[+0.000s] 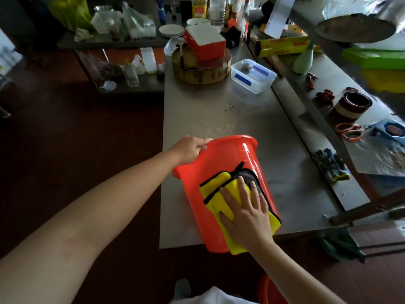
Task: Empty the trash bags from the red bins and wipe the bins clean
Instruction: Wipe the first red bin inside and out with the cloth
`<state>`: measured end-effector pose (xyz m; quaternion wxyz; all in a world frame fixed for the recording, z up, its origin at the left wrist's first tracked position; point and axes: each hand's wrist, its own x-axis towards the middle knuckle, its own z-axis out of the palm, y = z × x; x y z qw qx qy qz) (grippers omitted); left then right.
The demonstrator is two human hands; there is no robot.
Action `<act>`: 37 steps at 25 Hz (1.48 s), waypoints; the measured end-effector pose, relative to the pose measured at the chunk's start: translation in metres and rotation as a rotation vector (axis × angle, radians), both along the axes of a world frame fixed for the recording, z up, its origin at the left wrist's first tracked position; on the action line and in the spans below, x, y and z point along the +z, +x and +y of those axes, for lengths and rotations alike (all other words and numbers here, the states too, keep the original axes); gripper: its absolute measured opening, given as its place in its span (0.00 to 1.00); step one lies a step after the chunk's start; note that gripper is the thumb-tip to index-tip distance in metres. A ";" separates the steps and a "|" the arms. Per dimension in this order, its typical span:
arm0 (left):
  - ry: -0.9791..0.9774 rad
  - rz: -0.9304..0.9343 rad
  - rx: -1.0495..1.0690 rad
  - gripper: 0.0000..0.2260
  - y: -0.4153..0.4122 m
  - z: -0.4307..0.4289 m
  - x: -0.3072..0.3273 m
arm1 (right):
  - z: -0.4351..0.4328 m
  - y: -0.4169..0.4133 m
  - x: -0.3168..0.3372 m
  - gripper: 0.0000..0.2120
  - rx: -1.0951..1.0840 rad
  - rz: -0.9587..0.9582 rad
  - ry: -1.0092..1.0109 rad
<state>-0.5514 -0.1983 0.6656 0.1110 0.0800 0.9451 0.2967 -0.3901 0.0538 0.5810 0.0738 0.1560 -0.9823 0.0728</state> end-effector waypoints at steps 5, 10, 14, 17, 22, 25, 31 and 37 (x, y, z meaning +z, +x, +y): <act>0.021 -0.002 -0.001 0.18 -0.001 0.005 0.001 | 0.021 0.032 -0.005 0.30 -0.003 0.003 -0.029; 0.011 -0.013 -0.005 0.19 -0.001 0.000 -0.001 | 0.003 0.008 0.011 0.28 -0.036 -0.059 -0.034; -0.010 0.031 -0.033 0.19 0.000 -0.006 -0.002 | -0.033 -0.060 0.035 0.28 -0.103 -0.147 -0.063; -0.007 0.074 -0.035 0.18 0.000 -0.011 -0.003 | -0.056 -0.108 0.052 0.28 -0.080 -0.217 -0.070; 0.005 0.050 -0.030 0.18 -0.002 -0.018 -0.004 | -0.042 -0.084 0.048 0.29 -0.045 -0.190 -0.084; 0.014 0.001 -0.009 0.18 -0.001 -0.019 -0.004 | -0.013 -0.032 0.032 0.30 -0.057 -0.153 -0.106; -0.125 0.040 -0.088 0.20 0.001 -0.003 0.014 | 0.007 0.029 0.012 0.29 -0.048 -0.092 -0.099; -0.130 0.068 -0.117 0.20 -0.019 0.065 0.025 | -0.012 0.036 0.014 0.28 -0.039 -0.112 -0.077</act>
